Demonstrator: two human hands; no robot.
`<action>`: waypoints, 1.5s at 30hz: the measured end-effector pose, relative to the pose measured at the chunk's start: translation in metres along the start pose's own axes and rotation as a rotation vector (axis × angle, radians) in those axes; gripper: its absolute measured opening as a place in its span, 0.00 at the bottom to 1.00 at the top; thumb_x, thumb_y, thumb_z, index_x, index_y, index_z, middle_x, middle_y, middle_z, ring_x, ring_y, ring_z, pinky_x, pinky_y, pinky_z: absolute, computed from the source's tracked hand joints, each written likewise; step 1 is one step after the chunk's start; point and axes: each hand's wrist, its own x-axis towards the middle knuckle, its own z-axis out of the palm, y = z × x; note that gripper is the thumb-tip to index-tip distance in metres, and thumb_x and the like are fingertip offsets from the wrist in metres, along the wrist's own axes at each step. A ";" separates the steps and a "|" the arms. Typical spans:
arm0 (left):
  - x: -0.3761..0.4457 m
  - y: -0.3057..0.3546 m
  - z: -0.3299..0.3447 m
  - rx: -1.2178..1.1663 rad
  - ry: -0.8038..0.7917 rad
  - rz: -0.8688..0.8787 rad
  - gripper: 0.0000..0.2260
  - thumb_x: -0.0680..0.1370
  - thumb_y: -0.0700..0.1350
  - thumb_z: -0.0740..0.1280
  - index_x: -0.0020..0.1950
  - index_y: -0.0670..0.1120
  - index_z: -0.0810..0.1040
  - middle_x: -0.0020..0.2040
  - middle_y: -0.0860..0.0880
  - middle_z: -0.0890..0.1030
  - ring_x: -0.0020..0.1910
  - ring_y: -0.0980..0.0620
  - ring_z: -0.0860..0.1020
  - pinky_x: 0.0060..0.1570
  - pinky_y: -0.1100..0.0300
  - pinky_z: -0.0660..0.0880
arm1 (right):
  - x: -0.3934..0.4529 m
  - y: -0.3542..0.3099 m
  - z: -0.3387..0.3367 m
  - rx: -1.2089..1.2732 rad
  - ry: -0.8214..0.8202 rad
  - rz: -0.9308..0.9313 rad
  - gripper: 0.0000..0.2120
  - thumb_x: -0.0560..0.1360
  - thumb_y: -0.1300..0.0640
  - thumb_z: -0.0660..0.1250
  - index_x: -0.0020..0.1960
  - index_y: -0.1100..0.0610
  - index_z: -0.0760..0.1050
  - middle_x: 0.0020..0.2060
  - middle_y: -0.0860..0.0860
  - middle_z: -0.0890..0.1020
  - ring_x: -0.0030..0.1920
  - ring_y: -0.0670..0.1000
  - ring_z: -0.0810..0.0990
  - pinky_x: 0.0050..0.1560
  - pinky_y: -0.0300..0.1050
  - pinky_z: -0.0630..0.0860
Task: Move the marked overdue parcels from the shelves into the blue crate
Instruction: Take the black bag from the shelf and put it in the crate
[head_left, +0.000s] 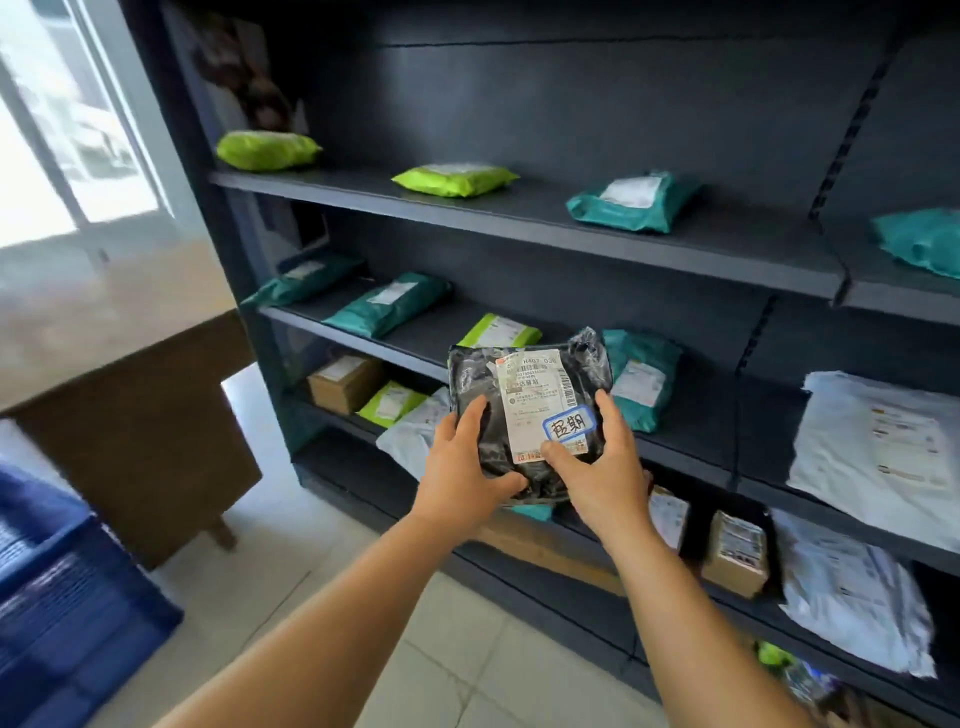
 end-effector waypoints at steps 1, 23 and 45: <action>-0.005 -0.012 -0.014 0.003 0.030 -0.023 0.44 0.69 0.50 0.75 0.77 0.56 0.52 0.75 0.50 0.58 0.73 0.50 0.62 0.67 0.54 0.67 | -0.004 -0.009 0.016 -0.008 -0.029 -0.024 0.40 0.71 0.52 0.73 0.76 0.45 0.55 0.72 0.46 0.64 0.70 0.49 0.65 0.65 0.42 0.63; 0.016 -0.254 -0.264 0.058 0.473 -0.553 0.44 0.68 0.50 0.76 0.77 0.56 0.53 0.73 0.52 0.60 0.70 0.51 0.66 0.65 0.51 0.72 | 0.014 -0.147 0.392 0.074 -0.683 -0.228 0.40 0.70 0.53 0.73 0.76 0.48 0.56 0.73 0.50 0.64 0.70 0.51 0.66 0.64 0.44 0.66; -0.098 -0.450 -0.486 0.080 0.750 -0.938 0.44 0.68 0.49 0.76 0.77 0.53 0.54 0.73 0.48 0.61 0.70 0.49 0.64 0.68 0.54 0.64 | -0.129 -0.285 0.690 0.043 -1.256 -0.401 0.36 0.75 0.50 0.69 0.77 0.48 0.55 0.73 0.48 0.64 0.71 0.50 0.65 0.69 0.47 0.65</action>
